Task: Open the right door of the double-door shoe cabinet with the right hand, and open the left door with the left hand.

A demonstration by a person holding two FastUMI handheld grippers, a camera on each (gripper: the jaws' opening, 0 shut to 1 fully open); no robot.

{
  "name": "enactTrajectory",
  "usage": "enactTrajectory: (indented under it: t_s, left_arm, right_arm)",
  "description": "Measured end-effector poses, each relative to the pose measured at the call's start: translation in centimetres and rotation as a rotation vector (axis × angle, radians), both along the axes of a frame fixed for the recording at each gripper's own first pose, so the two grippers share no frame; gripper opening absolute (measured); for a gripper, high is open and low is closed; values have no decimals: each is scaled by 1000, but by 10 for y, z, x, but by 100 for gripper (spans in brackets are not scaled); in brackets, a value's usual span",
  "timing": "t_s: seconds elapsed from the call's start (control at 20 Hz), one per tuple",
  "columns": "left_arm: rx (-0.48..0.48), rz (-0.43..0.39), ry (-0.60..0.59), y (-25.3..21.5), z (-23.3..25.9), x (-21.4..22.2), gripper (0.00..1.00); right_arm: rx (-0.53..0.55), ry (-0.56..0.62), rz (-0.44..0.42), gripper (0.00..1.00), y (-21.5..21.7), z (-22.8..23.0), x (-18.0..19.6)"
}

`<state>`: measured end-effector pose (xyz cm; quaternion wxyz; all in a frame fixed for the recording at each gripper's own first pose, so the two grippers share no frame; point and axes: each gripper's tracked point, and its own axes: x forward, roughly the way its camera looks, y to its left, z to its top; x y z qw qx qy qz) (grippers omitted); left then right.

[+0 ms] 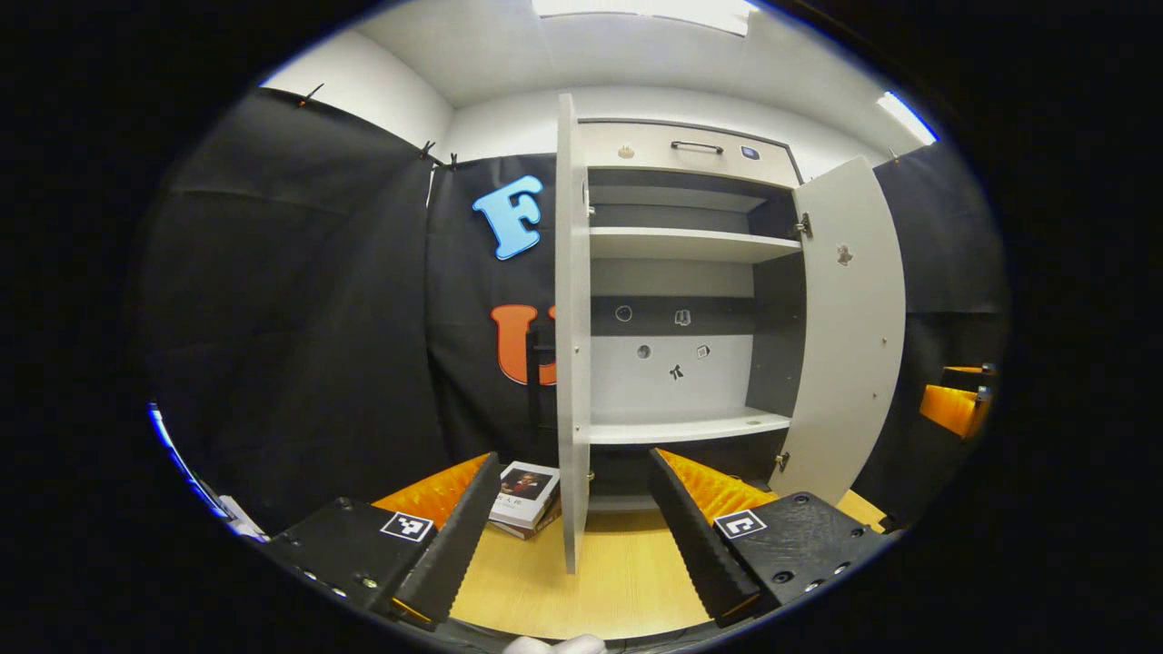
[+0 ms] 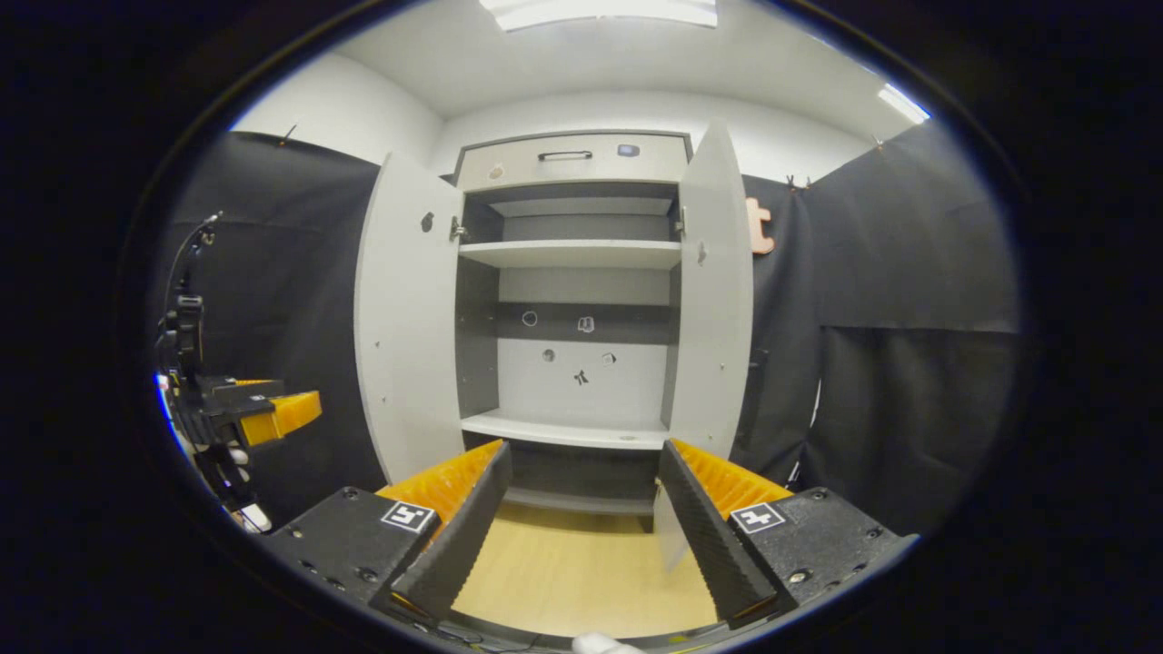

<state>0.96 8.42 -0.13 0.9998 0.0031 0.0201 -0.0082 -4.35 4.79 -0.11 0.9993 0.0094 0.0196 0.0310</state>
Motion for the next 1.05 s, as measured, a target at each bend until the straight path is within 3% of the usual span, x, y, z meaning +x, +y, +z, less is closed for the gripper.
enactTrajectory:
  t_s: [0.1, 0.5, 1.05]
  left_arm:
    - [15, 1, -7, -10, 4, -9, 100]
    - [-4, 7, -15, -58, 5, -42, 96]
    - [-16, -20, -6, -86, 1, -54, 96]
  right_arm:
    - [2, 0, -8, 100, -10, 0, -1]
    - [19, 2, -45, 100, -45, -2, 1]
    - [24, 18, 0, 100, -28, -7, 4]
